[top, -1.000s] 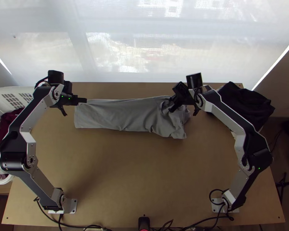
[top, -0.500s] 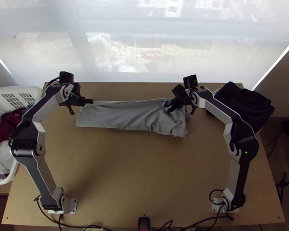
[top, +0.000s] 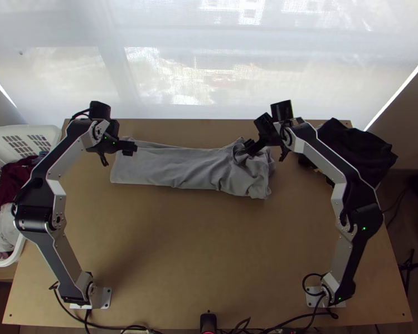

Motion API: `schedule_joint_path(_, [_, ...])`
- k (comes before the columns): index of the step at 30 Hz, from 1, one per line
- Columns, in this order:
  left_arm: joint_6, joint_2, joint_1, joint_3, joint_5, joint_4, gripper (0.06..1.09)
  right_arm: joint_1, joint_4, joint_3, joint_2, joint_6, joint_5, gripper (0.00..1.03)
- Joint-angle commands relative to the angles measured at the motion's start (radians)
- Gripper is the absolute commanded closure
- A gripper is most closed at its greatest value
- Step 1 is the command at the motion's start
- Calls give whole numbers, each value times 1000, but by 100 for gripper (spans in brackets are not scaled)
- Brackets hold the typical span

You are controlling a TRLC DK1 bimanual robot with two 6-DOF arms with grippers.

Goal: Fold the t-shirt

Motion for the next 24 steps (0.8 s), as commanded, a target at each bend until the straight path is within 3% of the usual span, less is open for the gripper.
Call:
schedule_joint_path(1, [10, -96, 3, -69, 9, -115, 18, 56, -33, 12, -130, 64, -3, 5])
schedule_joint_path(12, [-1, -67, -8, -141, 2, -61, 18, 210, -67, -165, -218, 75, -3, 5])
schedule_joint_path(24, [-24, 14, -11, -137, -10, -20, 18, 213, -9, -369, -169, 55, -1, 5])
